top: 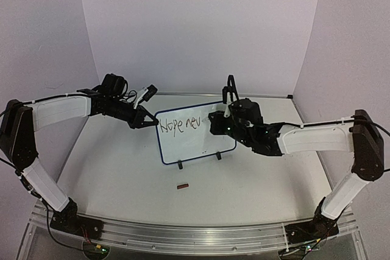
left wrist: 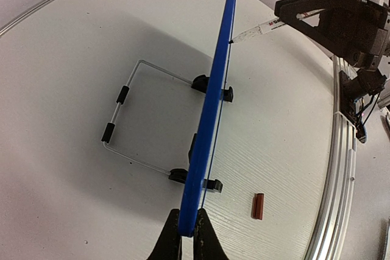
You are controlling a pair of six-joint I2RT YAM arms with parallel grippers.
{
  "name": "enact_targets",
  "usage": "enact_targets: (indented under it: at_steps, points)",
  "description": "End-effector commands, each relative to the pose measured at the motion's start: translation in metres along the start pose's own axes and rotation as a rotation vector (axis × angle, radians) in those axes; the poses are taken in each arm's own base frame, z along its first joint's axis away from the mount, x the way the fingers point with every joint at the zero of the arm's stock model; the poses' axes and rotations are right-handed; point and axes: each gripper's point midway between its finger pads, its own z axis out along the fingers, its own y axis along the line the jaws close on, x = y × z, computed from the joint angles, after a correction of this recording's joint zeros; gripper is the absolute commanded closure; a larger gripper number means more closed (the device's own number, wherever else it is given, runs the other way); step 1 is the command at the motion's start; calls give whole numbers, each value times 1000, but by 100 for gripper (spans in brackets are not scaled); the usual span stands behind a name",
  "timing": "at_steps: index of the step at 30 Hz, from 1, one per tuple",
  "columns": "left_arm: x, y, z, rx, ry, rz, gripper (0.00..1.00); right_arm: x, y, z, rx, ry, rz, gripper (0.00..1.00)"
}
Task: Write a sentence on the whiteboard
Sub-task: Write on the whiteboard with the whiteboard marker without the cap.
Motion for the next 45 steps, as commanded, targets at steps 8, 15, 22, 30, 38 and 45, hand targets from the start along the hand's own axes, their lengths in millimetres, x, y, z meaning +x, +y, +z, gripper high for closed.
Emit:
enact_targets:
  at_steps: [8, 15, 22, 30, 38, 45]
  points:
    - [9, 12, 6, -58, 37, 29, 100, -21, -1, 2, 41, -64, 19, 100]
    - [9, 12, 5, -58, 35, 30, 100, -23, -8, -2, 76, -72, 16, 100]
    - [8, 12, 6, -58, 35, 31, 100, -35, -6, -6, 73, -99, 14, 100]
    - [9, 12, 6, -58, 36, 30, 100, -44, 1, -9, 45, -122, 18, 100]
    - [9, 11, 6, -55, 36, 28, 100, -48, 6, -10, 23, -131, 19, 100]
    - [9, 12, 6, -54, 37, 27, 100, -43, 12, -4, -10, -117, 11, 100]
